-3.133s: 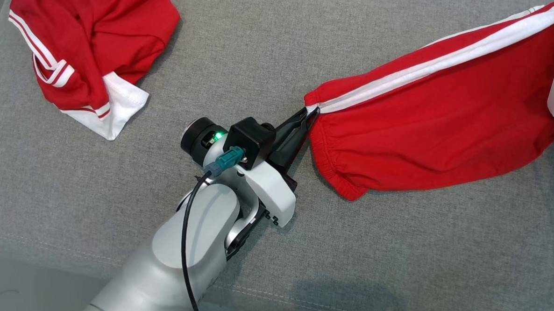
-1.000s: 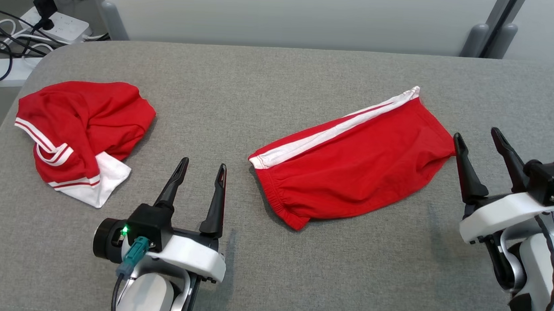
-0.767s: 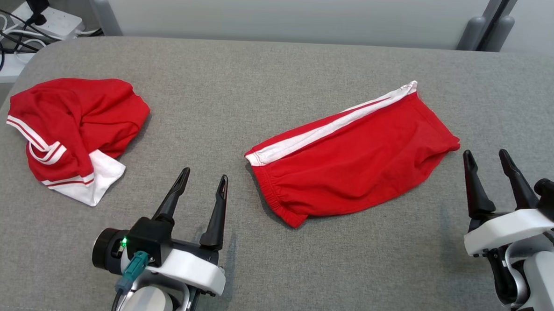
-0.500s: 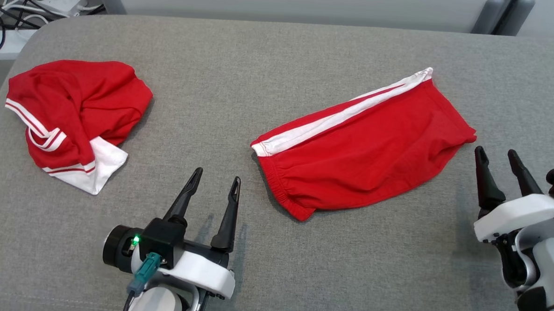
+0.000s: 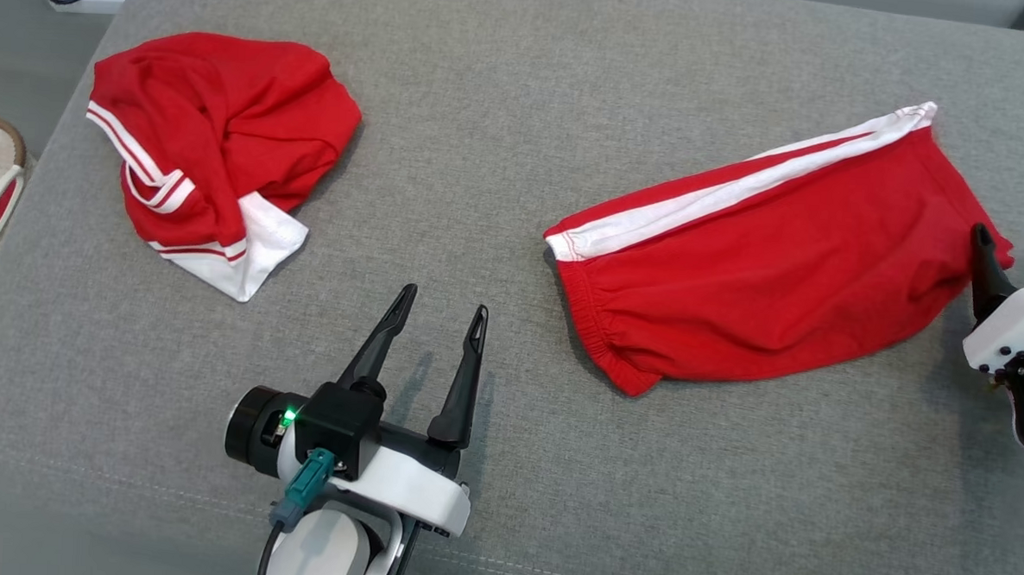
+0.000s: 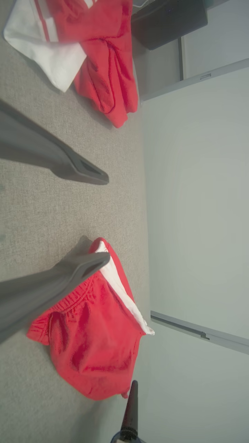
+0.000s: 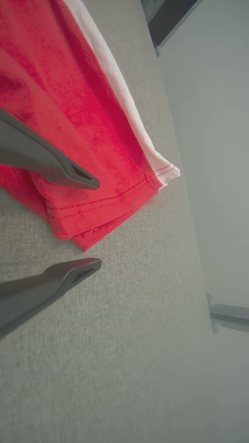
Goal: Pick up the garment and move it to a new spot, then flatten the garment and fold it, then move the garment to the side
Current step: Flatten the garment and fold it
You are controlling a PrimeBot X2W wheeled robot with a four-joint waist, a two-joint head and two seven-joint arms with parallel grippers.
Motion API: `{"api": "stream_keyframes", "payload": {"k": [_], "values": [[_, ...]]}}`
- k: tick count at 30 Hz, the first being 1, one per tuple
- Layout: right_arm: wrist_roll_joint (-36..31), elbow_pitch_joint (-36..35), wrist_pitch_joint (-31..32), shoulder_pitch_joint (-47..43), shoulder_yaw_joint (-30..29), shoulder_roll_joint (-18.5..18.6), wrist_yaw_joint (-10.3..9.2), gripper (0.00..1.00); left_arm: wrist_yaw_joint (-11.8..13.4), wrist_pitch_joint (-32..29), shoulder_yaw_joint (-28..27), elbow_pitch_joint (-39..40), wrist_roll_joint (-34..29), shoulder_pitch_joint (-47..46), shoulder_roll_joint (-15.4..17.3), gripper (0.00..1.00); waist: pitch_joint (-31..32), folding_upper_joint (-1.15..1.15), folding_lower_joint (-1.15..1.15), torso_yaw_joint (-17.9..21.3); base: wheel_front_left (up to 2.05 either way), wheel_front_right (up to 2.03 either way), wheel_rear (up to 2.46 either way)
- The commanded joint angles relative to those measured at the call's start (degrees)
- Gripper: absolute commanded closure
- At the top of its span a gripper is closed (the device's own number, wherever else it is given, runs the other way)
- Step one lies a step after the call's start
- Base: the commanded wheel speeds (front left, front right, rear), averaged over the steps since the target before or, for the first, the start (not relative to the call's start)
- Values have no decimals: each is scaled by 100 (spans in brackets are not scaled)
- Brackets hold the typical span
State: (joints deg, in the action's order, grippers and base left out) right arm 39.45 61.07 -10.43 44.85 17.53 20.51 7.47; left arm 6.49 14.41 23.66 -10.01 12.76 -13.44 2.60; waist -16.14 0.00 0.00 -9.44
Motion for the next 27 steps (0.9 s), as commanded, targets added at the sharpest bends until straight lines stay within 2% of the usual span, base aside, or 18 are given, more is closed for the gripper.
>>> {"api": "stream_keyframes", "payload": {"k": [1,8,13,14,15,16,21,27], "values": [[91,20,68,79,125,85,2,0,58,59,-136,121,41,-234,29,0,-103,0,0,-121,0,0,0],[175,522,267,384,382,256,2,0,142,59,-28,129,79,-352,28,0,-302,0,0,-332,0,0,0],[265,790,287,560,435,233,2,0,152,59,19,105,82,-422,28,0,-408,0,0,-374,0,0,0],[287,808,297,583,454,225,2,27,158,59,25,102,88,-436,28,0,-420,0,0,-376,0,0,0],[317,817,314,603,471,212,2,76,166,59,31,99,91,-450,28,0,-433,0,0,-374,0,0,0],[342,824,327,621,491,200,2,100,175,59,34,95,92,-464,28,0,-443,0,0,-366,0,0,0],[479,861,248,647,531,149,2,100,211,59,0,60,72,-484,28,0,-413,0,0,-263,0,0,0],[579,929,-125,495,517,84,2,100,228,59,-106,23,39,-407,28,0,-262,0,0,-84,0,0,0]]}}
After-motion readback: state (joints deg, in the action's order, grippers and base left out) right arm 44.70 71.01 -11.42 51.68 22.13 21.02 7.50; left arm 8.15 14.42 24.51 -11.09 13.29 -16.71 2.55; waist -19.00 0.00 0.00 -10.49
